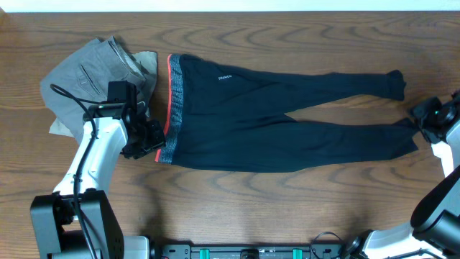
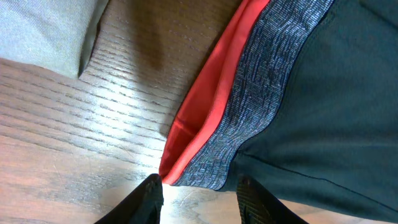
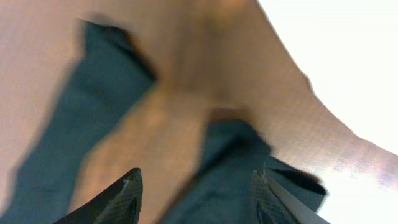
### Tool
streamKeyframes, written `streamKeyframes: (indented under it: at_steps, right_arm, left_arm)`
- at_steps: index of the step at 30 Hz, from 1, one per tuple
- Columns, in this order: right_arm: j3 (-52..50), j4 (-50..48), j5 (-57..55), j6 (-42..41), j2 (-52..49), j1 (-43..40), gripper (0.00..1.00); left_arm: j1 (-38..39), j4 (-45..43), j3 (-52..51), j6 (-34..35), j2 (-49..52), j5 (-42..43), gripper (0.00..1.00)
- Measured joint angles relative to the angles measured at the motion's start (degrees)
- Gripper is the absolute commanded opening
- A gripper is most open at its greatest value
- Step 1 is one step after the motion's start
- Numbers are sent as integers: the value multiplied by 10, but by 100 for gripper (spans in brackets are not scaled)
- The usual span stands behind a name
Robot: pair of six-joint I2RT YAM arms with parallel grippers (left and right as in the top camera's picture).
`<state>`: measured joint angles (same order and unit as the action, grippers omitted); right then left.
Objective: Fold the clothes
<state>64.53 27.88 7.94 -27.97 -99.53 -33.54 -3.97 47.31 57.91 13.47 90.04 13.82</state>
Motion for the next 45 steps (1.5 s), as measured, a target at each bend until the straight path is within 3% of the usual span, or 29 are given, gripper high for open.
streamKeyframes:
  at_steps: [3, 7, 12, 20, 24, 26, 29, 32, 39, 45]
  right_arm:
    - [0, 17, -10, 13, -6, -22, 50]
    - [0, 54, -23, 34, -6, -56, 32]
    - [-13, 41, -29, 32, -6, -76, 19]
    - [-89, -39, -21, 18, -6, -77, 31]
    - [-116, -72, -12, 3, -6, -76, 43]
    - [-125, -89, -3, 0, -6, -76, 43]
    - [-132, -99, 5, 0, -6, -75, 32]
    - [-134, -107, 8, -3, -6, -75, 2]
    - [-134, -106, 21, -5, -6, -75, 1]
    - [-121, -37, 2, -5, 42, -81, 1]
  left_arm:
    - [0, -2, 0, 0, 0, 0, 42]
    - [0, -13, 0, 0, 0, 2, 48]
    - [0, -25, 0, 2, 0, 5, 51]
    - [0, -28, 0, 2, 0, 7, 53]
    - [0, -28, 0, 2, 0, 8, 53]
    - [0, -28, 0, 2, 0, 8, 53]
    - [0, -28, 0, 2, 0, 8, 54]
    - [0, -28, 0, 2, 0, 8, 54]
    - [0, -28, 0, 2, 0, 8, 54]
    - [0, -28, 0, 2, 0, 8, 54]
